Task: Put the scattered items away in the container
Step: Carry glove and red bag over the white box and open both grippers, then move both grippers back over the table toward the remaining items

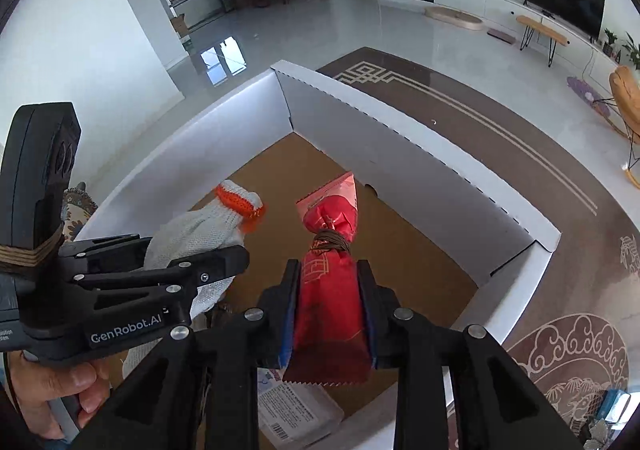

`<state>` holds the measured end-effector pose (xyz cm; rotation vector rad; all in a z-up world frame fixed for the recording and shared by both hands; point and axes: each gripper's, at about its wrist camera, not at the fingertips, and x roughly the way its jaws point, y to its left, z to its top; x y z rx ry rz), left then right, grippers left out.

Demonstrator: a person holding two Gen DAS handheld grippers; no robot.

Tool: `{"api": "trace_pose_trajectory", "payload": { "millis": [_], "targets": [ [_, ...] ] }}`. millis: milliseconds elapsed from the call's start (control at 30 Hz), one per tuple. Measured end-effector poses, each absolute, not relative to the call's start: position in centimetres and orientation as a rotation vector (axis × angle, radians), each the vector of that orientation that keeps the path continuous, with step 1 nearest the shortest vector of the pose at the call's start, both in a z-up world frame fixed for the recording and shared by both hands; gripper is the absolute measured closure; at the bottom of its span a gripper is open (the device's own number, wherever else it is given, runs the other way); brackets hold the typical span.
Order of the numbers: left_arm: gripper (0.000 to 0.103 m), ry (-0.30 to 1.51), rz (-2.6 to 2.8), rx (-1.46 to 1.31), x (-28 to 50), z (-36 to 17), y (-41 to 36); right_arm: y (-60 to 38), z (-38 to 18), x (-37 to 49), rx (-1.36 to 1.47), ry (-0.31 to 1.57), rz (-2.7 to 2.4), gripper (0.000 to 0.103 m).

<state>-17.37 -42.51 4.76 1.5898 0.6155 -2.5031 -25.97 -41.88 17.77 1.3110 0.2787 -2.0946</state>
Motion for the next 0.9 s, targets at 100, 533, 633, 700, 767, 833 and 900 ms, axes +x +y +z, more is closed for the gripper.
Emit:
{"api": "trace_pose_trajectory", "payload": {
  "millis": [100,533,633,700,767,833,900],
  "targets": [
    [0.049,0.593,-2.447,1.602,-17.8,4.1,-42.6,-42.1,16.4,-26.7,1.357,0.295,-2.102,0.051],
    [0.031,0.446,-2.673,1.437,-11.6,13.2,-34.6,-30.0,21.9,-20.3,1.097,0.089,-2.2,0.045],
    [0.01,0.409,-2.838,1.467,-8.5,14.8,-28.5,-22.5,20.7,-16.2,1.083,0.081,-2.266,0.045],
    [0.0,0.386,-2.94,1.495,-6.1,14.3,-24.1,-16.4,18.8,-12.8,1.106,0.099,-2.338,0.045],
    [0.0,0.318,-2.995,1.518,-4.3,12.3,-19.4,-10.4,16.6,-9.5,1.139,0.122,-2.432,0.045],
    [0.0,0.235,-3.001,1.559,-3.5,9.2,-14.7,-5.1,14.7,-7.0,1.187,0.148,-2.534,0.045],
    [0.0,0.149,-2.982,1.6,-3.0,5.6,-10.7,0.0,13.4,-5.3,1.239,0.149,-2.626,0.045]
  ]
}}
